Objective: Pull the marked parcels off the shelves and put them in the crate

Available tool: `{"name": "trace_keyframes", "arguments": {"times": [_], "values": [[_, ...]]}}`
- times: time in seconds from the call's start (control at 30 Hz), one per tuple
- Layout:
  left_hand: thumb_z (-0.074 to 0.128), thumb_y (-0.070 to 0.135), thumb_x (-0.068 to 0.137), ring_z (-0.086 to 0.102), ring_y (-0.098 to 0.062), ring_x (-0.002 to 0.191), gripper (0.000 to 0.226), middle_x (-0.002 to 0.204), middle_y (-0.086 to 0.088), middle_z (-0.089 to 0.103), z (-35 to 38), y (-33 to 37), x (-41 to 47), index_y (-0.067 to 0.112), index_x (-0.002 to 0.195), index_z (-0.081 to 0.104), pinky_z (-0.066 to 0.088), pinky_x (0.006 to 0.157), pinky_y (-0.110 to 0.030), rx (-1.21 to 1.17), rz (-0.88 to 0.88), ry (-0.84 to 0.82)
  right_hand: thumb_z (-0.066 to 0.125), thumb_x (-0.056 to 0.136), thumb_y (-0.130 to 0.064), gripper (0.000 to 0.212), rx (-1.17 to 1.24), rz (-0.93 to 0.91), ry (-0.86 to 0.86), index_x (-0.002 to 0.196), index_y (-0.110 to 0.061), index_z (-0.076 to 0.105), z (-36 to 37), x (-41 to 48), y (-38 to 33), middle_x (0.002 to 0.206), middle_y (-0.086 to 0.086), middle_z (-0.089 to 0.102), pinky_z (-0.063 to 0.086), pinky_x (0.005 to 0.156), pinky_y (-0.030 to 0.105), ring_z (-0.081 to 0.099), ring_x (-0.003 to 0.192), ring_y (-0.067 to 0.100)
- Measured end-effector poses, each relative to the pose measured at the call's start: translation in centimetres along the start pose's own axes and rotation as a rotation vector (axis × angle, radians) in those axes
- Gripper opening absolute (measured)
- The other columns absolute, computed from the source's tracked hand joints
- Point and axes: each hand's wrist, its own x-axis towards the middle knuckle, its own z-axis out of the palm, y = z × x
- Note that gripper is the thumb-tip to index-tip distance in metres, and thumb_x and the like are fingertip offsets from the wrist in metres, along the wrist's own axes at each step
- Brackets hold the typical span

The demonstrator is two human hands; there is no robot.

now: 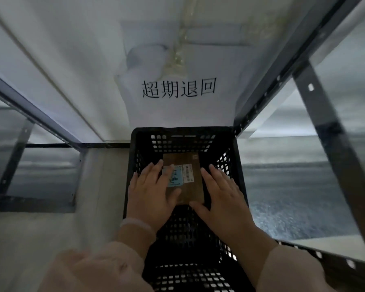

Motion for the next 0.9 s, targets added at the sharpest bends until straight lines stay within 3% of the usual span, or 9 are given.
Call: {"name": "trace_keyframes", "arguments": {"times": [0.17,0.3,0.47,0.73,0.9], "values": [[0.045,0.055,0.087,0.038,-0.028,0.137,0.062,0.149,-0.005,0.044,-9.1,3.3,-4.3,0.026,0.142,0.047,0.036,0.106,-0.057,0.063,0.093,0.068,0.047,0.086,-0.063,0.082,-0.023,-0.145,0.076,0.153,-0.033,0.011,-7.8,-5.2,-4.1,0.161,-0.007,0.007,0.001,0.121,0.035,0.002,0.148,0.011],[0.056,0.052,0.087,0.037,-0.025,0.139,0.063,0.151,-0.003,0.041,-15.7,6.3,-7.8,0.029,0.144,0.042,0.030,0.112,-0.054,0.117,0.159,0.162,0.056,0.085,-0.057,0.083,-0.026,-0.178,0.192,0.152,-0.031,0.016,-13.6,-10.2,-7.2,0.161,-0.005,0.011,0.002,0.121,0.036,0.005,0.148,0.013],[0.052,0.054,0.087,0.035,-0.025,0.140,0.064,0.153,-0.001,0.039,-23.4,10.8,-12.6,0.031,0.145,0.039,0.028,0.114,-0.053,0.115,0.251,0.286,0.056,0.084,-0.057,0.082,-0.110,-0.213,0.370,0.152,-0.028,0.020,-20.2,-17.2,-11.5,0.160,-0.002,0.018,0.002,0.120,0.034,0.010,0.148,0.015],[0.064,0.045,0.083,0.039,-0.026,0.137,0.064,0.149,-0.002,0.044,-34.6,19.2,-20.8,0.029,0.142,0.043,0.028,0.112,-0.053,0.086,0.453,0.521,0.041,0.085,-0.063,0.078,-0.192,-0.163,0.629,0.151,-0.028,0.023,-29.7,-30.5,-13.9,0.160,-0.001,0.020,0.015,0.120,0.041,0.012,0.148,0.017],[0.063,0.044,0.085,0.041,-0.025,0.136,0.060,0.146,-0.002,0.047,-38.1,25.7,-25.6,0.028,0.141,0.045,0.030,0.113,-0.052,0.074,0.597,0.597,0.044,0.086,-0.063,0.077,-0.279,-0.103,0.757,0.152,-0.032,0.019,-35.0,-37.8,-12.0,0.161,-0.005,0.015,0.002,0.119,0.034,0.005,0.148,0.013]]}}
